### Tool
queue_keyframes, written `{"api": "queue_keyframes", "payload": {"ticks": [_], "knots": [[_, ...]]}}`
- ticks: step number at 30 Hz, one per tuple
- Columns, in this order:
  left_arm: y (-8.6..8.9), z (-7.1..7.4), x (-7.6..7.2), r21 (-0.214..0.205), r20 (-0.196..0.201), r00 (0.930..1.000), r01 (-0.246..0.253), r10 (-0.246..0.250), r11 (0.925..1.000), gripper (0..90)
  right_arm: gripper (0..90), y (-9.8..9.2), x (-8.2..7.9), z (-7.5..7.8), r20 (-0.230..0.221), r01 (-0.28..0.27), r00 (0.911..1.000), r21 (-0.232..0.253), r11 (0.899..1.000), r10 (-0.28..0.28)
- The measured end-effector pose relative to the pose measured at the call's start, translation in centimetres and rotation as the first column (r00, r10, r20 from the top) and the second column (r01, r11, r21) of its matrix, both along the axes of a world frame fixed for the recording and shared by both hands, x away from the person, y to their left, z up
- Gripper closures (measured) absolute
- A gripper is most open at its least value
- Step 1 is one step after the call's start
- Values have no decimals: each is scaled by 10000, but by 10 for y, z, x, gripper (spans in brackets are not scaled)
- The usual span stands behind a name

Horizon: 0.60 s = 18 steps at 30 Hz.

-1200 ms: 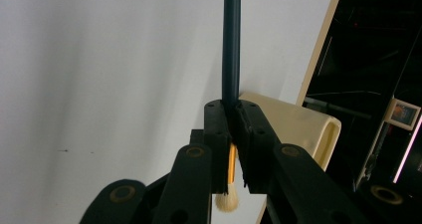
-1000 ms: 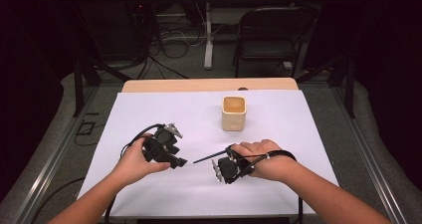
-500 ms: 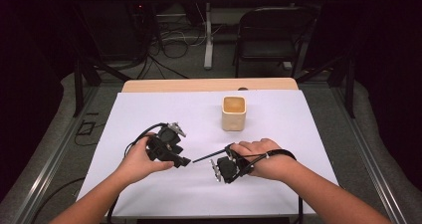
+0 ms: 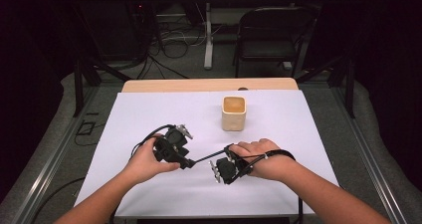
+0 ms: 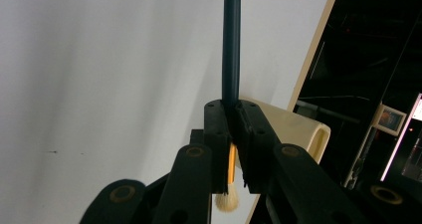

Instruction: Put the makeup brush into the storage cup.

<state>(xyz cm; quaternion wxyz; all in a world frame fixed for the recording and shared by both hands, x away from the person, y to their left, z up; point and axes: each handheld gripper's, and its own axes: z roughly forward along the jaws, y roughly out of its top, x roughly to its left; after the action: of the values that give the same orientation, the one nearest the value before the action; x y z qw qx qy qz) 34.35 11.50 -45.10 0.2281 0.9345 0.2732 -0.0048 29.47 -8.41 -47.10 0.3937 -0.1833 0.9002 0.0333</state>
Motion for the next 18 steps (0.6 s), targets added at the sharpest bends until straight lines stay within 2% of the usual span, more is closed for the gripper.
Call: {"api": "queue_keyframes", "payload": {"ticks": [18], "knots": [[-10,-6,1,-26,-148,9998,156,-157,9999,515,838,1,-2,-1,-22,-18,10000,91,10000,19]]}}
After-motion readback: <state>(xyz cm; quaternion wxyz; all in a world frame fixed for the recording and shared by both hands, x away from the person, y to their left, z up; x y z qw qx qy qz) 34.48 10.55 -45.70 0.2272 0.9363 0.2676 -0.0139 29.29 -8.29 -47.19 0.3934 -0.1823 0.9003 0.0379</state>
